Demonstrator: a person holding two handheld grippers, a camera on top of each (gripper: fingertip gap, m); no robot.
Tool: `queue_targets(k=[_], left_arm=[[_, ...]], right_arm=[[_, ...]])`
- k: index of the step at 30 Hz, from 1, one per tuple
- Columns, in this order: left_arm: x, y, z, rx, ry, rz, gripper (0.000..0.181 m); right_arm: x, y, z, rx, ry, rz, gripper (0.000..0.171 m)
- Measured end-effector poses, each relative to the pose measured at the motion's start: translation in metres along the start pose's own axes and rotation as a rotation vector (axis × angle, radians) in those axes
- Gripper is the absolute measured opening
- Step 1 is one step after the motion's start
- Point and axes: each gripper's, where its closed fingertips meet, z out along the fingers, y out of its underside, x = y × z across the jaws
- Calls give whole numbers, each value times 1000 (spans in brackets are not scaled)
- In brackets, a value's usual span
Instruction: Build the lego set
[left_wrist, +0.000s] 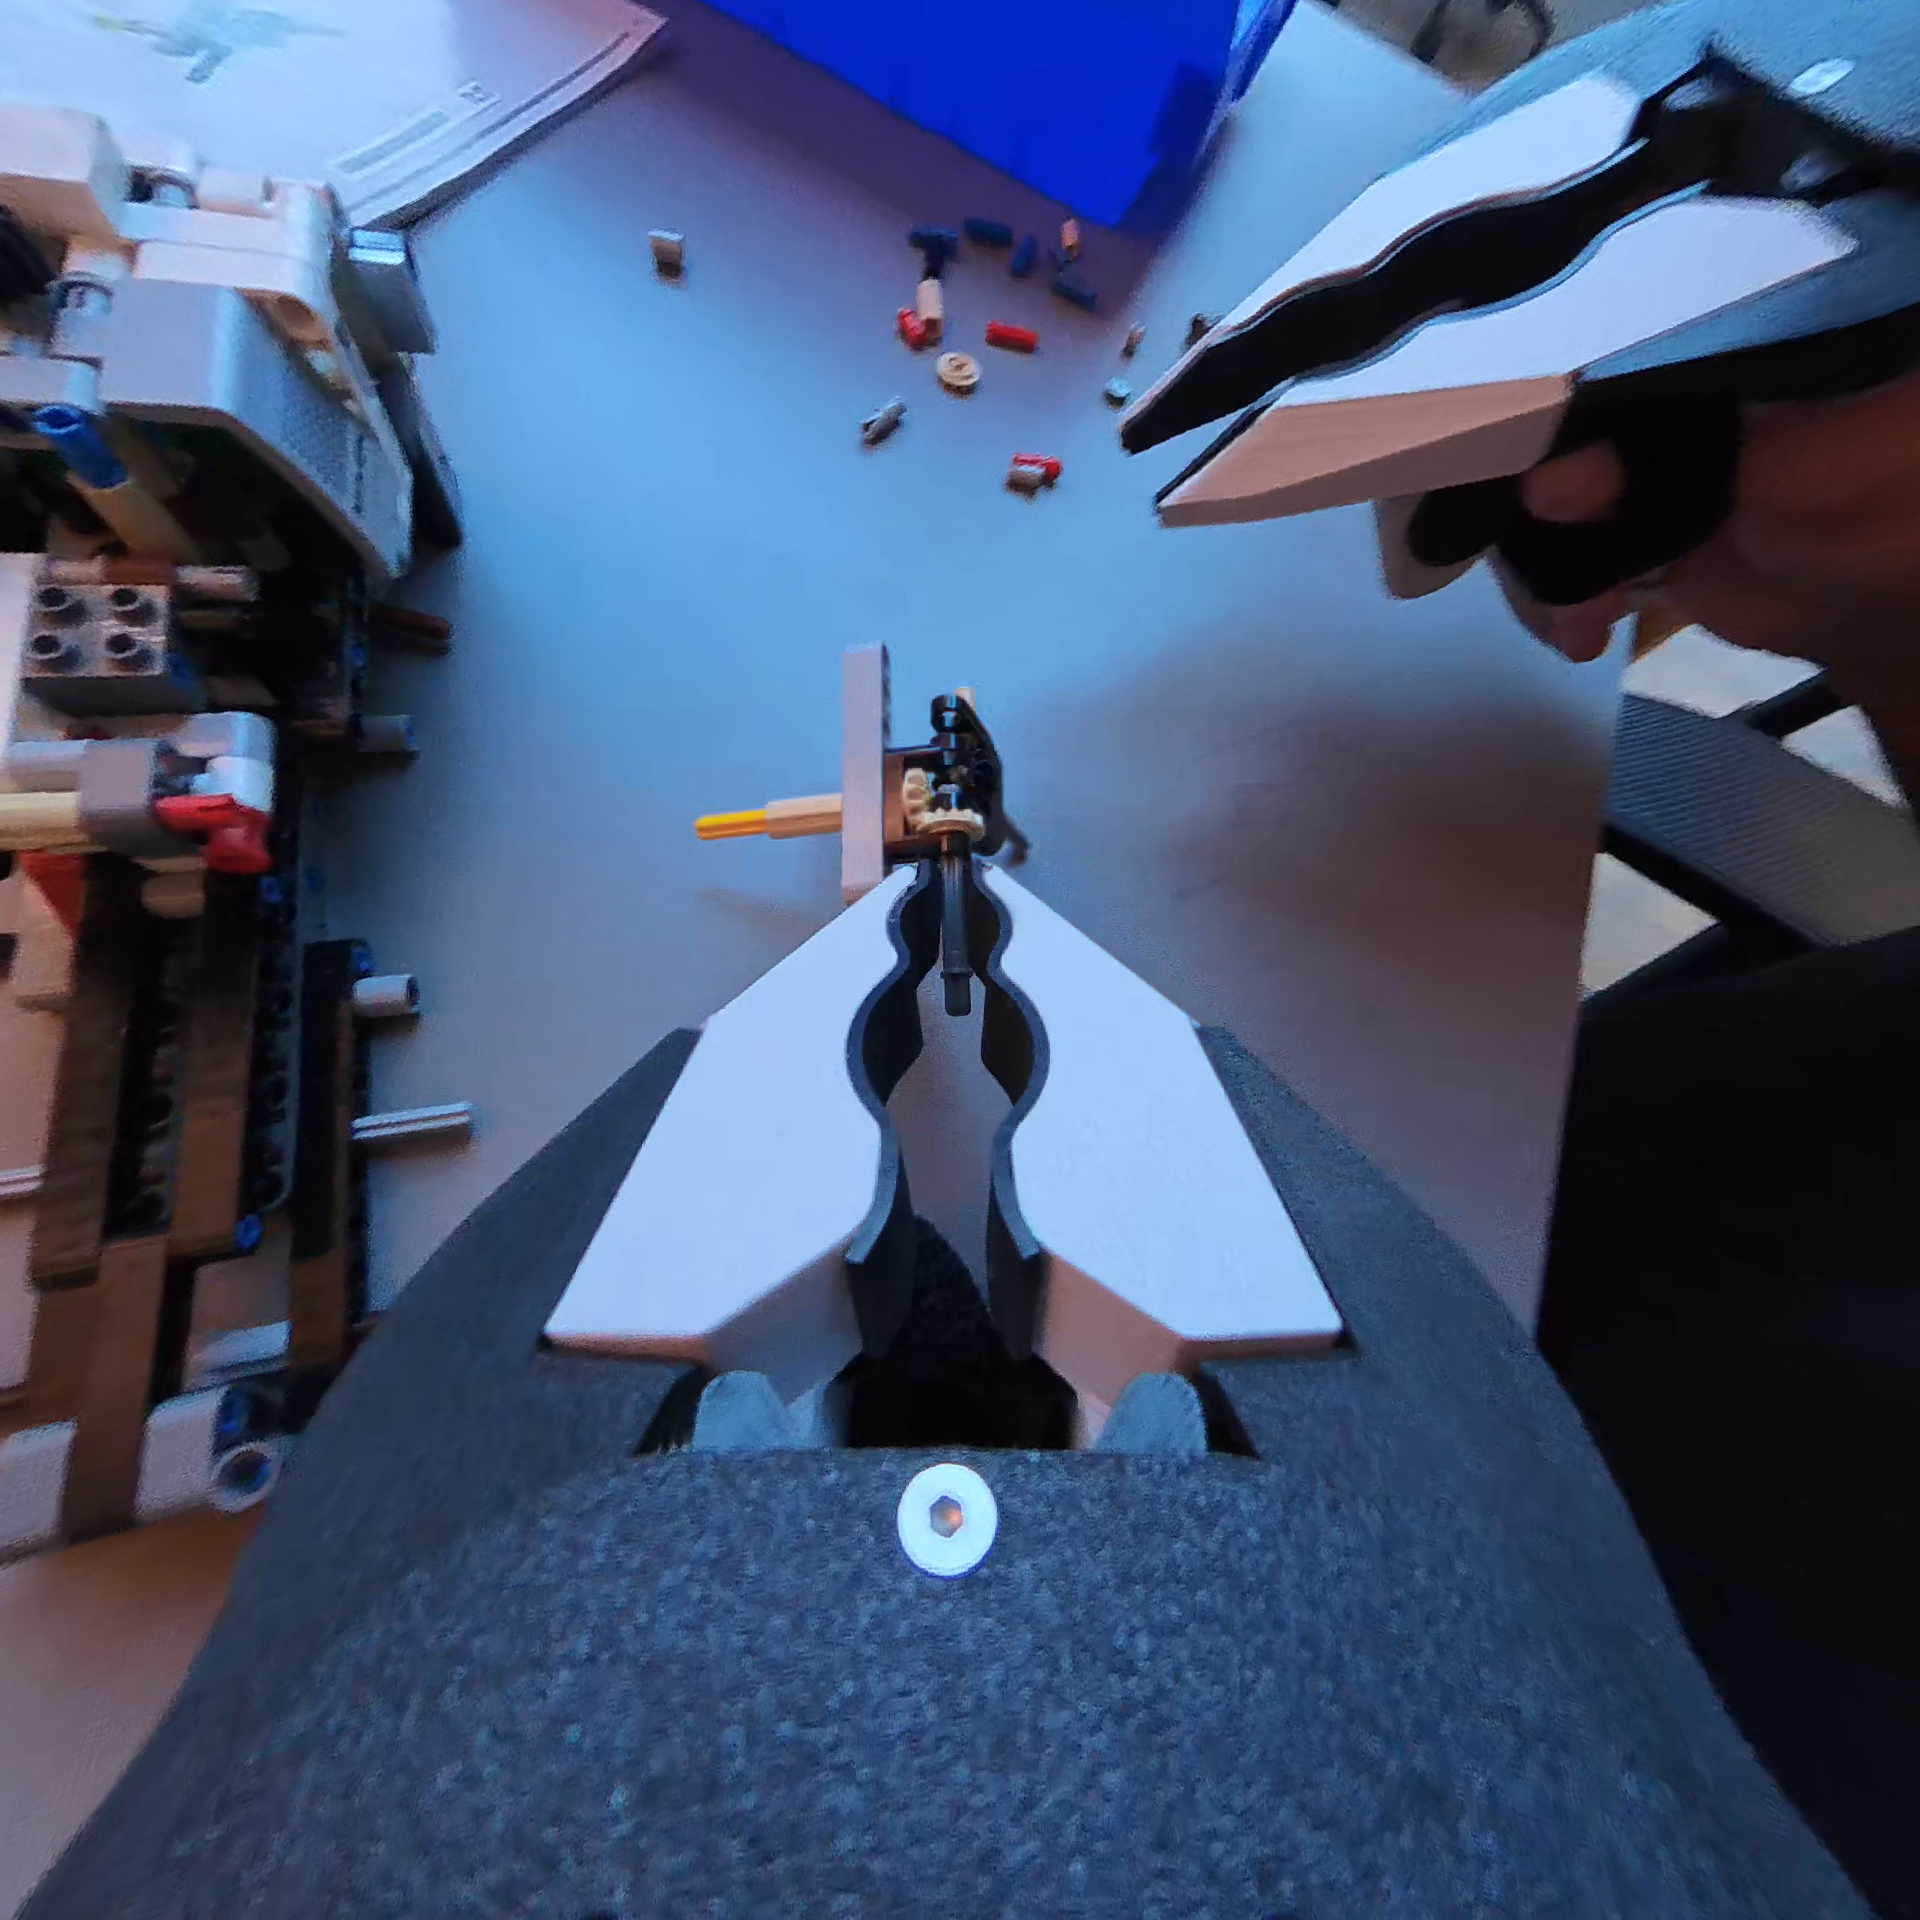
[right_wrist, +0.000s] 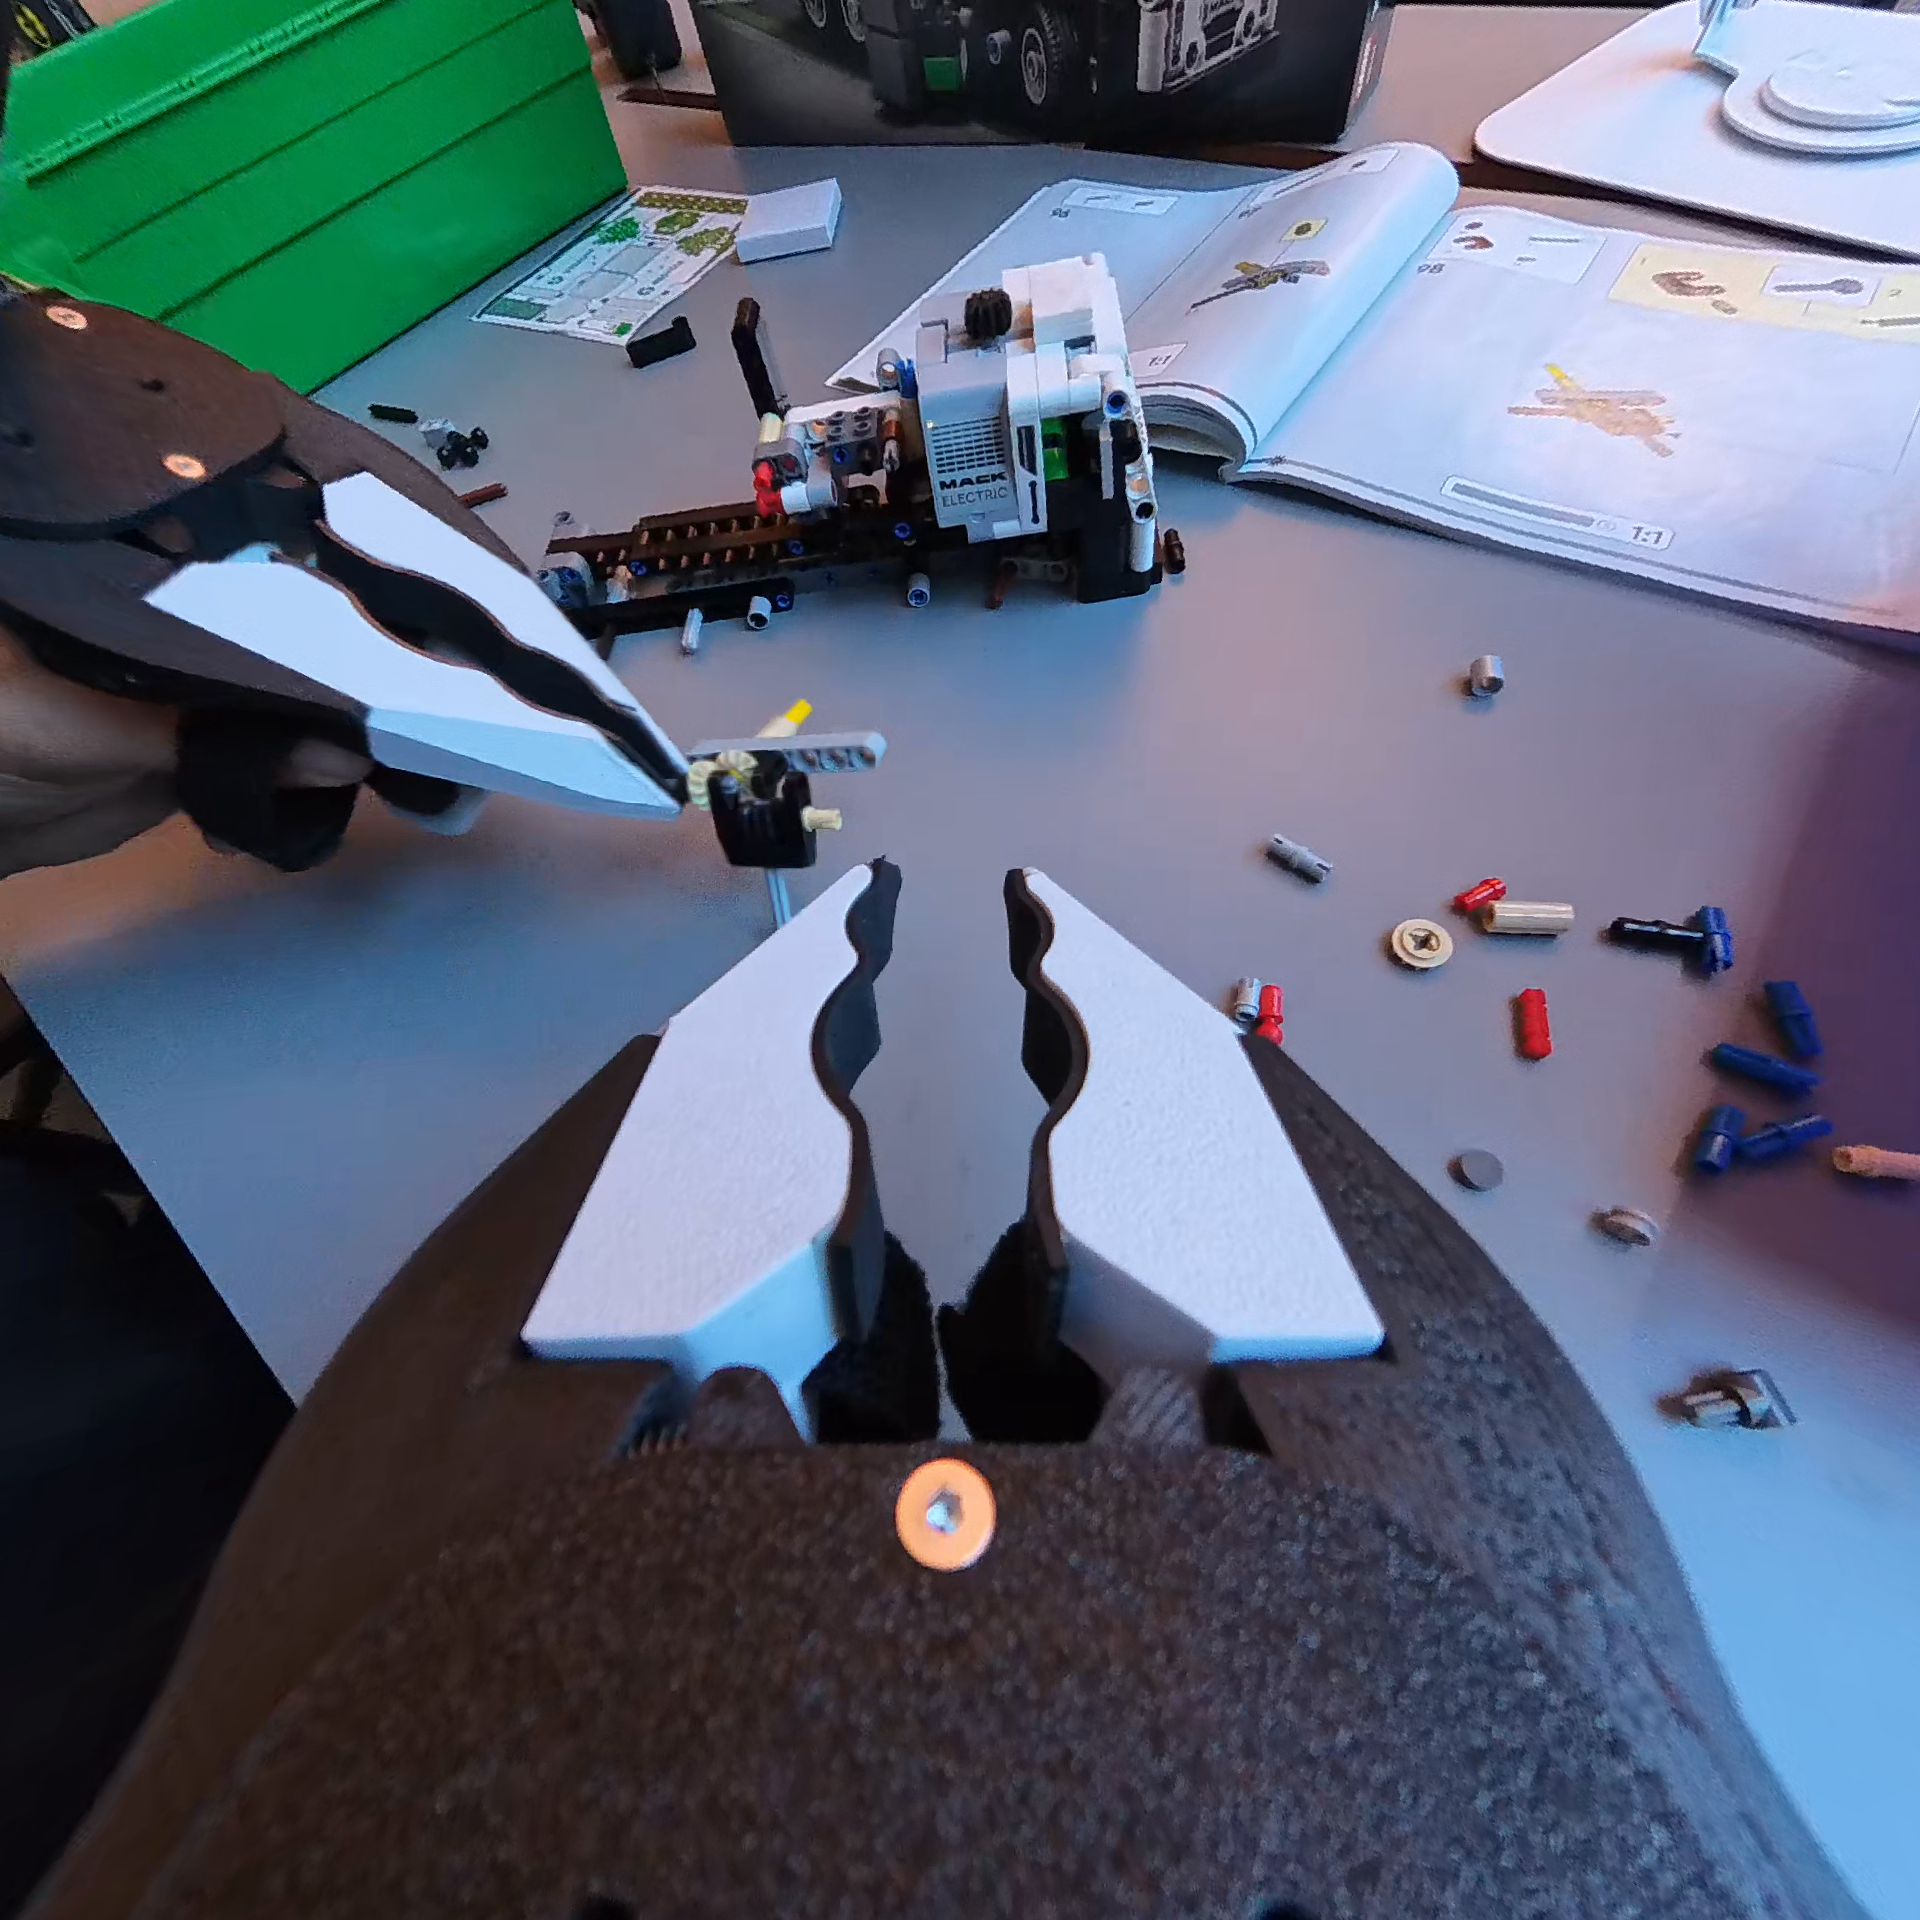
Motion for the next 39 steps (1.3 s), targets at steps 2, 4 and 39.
queue_targets(k=[2, 4, 39], left_arm=[[-8, 5, 1, -31, -61, 39, 2], [-14, 9, 2, -64, -117, 91, 2], [-2, -7, -52, 311, -208, 138, 12]], right_arm=[[-1, 0, 0, -2, 1, -3, 21], [-2, 1, 1, -5, 0, -6, 21], [4, 21, -4, -47, 120, -37, 20]])
